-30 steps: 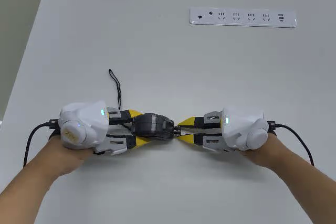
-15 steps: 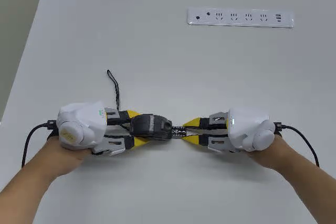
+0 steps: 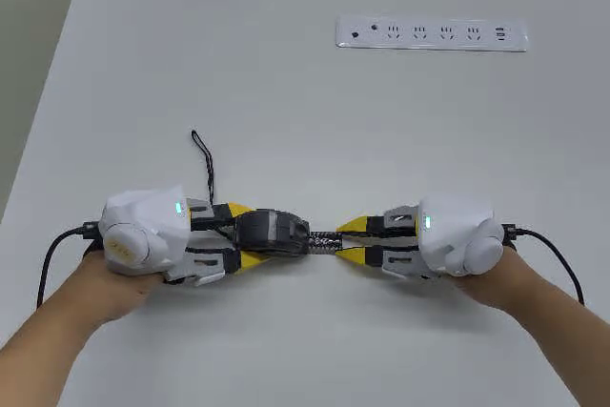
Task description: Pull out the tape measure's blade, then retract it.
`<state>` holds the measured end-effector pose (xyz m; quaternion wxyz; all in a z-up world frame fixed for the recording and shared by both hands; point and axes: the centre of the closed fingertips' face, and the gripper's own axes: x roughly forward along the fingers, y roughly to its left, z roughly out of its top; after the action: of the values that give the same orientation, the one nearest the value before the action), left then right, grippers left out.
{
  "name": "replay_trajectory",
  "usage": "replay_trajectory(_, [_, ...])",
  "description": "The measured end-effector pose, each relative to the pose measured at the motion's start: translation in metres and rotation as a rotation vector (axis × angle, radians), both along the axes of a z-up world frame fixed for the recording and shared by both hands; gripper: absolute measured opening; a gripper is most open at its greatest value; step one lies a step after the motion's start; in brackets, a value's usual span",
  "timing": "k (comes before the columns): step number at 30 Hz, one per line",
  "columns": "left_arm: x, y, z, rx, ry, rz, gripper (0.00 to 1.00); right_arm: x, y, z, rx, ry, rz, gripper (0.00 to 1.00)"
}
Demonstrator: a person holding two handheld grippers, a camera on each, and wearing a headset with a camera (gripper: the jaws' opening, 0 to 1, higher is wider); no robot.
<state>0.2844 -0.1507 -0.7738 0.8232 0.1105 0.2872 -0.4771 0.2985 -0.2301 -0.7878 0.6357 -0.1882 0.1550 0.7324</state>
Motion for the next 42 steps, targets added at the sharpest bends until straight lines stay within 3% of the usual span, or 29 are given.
replay_trajectory(42, [0.001, -0.001, 0.000, -0.004, -0.004, 0.002, 0.27, 0.006, -0.045, 0.000, -0.017, 0.022, -0.035, 0.08])
